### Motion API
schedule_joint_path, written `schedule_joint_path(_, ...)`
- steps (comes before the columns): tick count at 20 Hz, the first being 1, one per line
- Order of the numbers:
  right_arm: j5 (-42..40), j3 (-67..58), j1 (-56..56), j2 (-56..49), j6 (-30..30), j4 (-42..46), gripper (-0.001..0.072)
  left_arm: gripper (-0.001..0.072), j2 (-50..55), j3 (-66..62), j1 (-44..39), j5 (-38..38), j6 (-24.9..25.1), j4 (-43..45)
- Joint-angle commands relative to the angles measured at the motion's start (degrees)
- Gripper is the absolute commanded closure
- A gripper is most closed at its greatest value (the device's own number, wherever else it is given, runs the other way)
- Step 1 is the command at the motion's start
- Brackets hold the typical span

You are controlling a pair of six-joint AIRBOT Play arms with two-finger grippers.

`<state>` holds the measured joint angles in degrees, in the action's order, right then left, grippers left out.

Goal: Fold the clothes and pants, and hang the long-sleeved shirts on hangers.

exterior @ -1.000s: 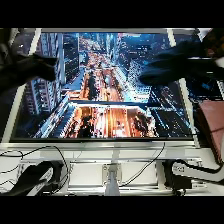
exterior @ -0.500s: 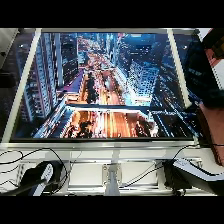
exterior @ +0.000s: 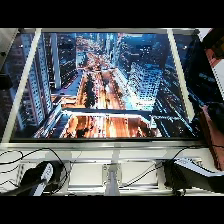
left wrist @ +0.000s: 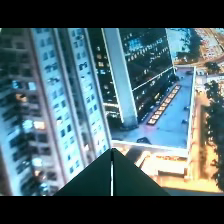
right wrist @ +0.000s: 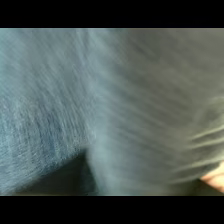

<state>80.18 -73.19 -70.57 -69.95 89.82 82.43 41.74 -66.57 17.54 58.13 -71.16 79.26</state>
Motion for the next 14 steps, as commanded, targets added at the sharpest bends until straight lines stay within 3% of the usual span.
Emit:
schedule_joint_path(1,1.4,1.6,-0.5,-0.1,0.6,2.2,0.0017,0.0639,0.0,0.0,0.1,0.0,0.0,0.0)
schedule_joint_path(8,0.3,1.6,-0.4,-0.1,0.6,-2.3,0.0025,0.0639,0.0,0.0,0.1,0.0,0.0,0.0)
schedule_joint_path(10,-1.7,1.6,0.6,-0.1,0.5,-6.1,0.0164,0.0639,0.0,0.0,0.1,0.0,0.0,0.0)
schedule_joint_path(14,-5.1,0.1,7.9,-0.1,-6.1,-12.1,0.0165,0.0639,0.0,0.0,0.1,0.0,0.0,0.0)
